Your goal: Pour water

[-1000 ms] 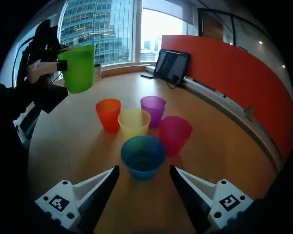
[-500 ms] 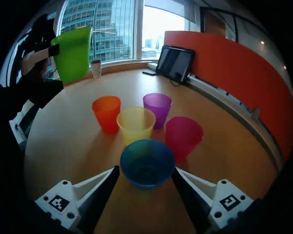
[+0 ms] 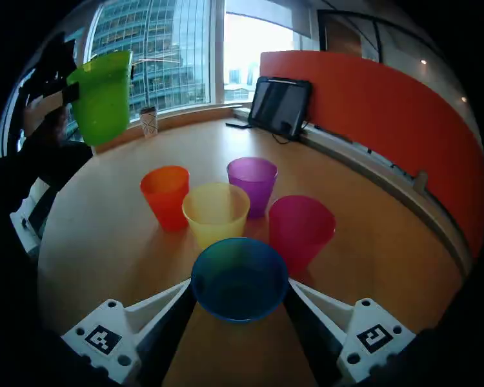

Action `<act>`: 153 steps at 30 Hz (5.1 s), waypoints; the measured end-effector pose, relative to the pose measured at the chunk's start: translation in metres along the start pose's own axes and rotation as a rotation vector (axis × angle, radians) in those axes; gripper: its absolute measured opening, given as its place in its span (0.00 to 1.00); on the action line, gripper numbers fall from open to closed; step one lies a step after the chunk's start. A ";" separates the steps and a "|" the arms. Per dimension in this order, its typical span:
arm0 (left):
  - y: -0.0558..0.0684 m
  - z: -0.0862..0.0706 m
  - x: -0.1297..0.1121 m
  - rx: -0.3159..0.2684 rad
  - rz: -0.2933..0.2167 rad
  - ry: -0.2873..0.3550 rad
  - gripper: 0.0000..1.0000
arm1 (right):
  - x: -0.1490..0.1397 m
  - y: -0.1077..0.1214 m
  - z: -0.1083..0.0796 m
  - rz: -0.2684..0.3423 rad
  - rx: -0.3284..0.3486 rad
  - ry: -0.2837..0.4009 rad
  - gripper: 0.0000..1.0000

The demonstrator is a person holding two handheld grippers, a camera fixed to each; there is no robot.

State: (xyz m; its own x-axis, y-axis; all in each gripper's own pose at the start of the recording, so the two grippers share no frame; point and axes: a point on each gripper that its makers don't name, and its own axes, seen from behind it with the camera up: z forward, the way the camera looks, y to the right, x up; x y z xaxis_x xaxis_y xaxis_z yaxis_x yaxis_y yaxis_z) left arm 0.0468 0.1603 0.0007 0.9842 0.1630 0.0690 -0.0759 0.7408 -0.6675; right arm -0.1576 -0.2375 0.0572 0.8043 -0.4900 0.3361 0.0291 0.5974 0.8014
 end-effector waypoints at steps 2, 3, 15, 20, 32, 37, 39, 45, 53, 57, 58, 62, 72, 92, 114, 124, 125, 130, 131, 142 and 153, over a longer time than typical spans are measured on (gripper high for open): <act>0.000 0.000 0.000 0.001 0.002 -0.002 0.88 | -0.001 0.000 -0.002 0.000 -0.001 0.002 0.91; 0.000 -0.001 0.000 0.002 0.003 -0.003 0.88 | -0.002 -0.001 -0.003 0.000 -0.001 0.003 0.91; -0.001 0.001 0.000 0.007 0.007 -0.004 0.88 | 0.013 0.004 -0.030 0.029 -0.027 0.092 0.90; 0.000 0.001 0.002 0.003 0.000 0.011 0.88 | 0.027 0.008 -0.047 0.032 -0.050 0.153 0.90; 0.009 0.005 0.010 -0.017 -0.010 0.036 0.87 | 0.077 0.012 -0.093 0.012 -0.100 0.319 0.91; 0.012 0.008 0.010 -0.025 -0.011 0.036 0.88 | 0.097 0.012 -0.109 0.001 -0.119 0.383 0.91; 0.013 0.010 0.010 -0.029 -0.012 0.034 0.87 | 0.104 0.012 -0.115 -0.001 -0.123 0.406 0.91; 0.016 0.014 0.009 -0.041 -0.017 0.031 0.87 | 0.119 0.013 -0.126 -0.013 -0.136 0.460 0.91; 0.019 0.019 0.009 -0.055 -0.025 0.032 0.88 | 0.138 0.014 -0.142 -0.014 -0.152 0.532 0.91; 0.021 0.019 0.010 -0.059 -0.024 0.038 0.88 | 0.145 0.015 -0.147 -0.015 -0.151 0.550 0.91; 0.021 0.019 0.011 -0.060 -0.022 0.040 0.88 | 0.146 0.016 -0.147 -0.017 -0.153 0.553 0.91; 0.023 0.019 0.013 -0.065 -0.013 0.050 0.88 | 0.152 0.018 -0.150 -0.021 -0.157 0.562 0.91; 0.029 0.020 0.020 -0.086 -0.023 0.087 0.88 | 0.168 0.014 -0.160 -0.064 -0.148 0.574 0.91; 0.042 0.021 0.025 -0.107 -0.003 0.108 0.87 | 0.203 0.004 -0.178 -0.249 -0.167 0.584 0.91; 0.056 0.020 0.031 -0.140 -0.001 0.124 0.87 | 0.248 0.001 -0.194 -0.545 -0.249 0.575 0.91; 0.063 0.020 0.035 -0.152 0.004 0.126 0.87 | 0.263 -0.001 -0.192 -0.692 -0.293 0.554 0.91; 0.063 0.020 0.035 -0.153 0.004 0.126 0.87 | 0.265 -0.001 -0.192 -0.710 -0.300 0.552 0.91; 0.064 0.021 0.035 -0.157 0.004 0.127 0.87 | 0.275 0.000 -0.193 -0.790 -0.327 0.542 0.91; 0.064 0.021 0.034 -0.158 0.004 0.127 0.87 | 0.277 0.000 -0.193 -0.804 -0.331 0.540 0.90; 0.068 0.022 0.036 -0.171 0.001 0.130 0.87 | 0.296 -0.003 -0.191 -0.937 -0.367 0.519 0.90; 0.070 0.023 0.039 -0.177 0.003 0.136 0.87 | 0.306 -0.006 -0.191 -1.024 -0.397 0.510 0.90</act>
State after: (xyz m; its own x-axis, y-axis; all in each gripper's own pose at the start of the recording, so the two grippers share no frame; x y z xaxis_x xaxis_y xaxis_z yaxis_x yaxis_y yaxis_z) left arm 0.0758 0.2339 -0.0264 0.9975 0.0665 -0.0254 -0.0609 0.6126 -0.7880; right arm 0.2014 -0.2701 0.0610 0.4410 -0.5964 -0.6707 0.8973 0.2763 0.3444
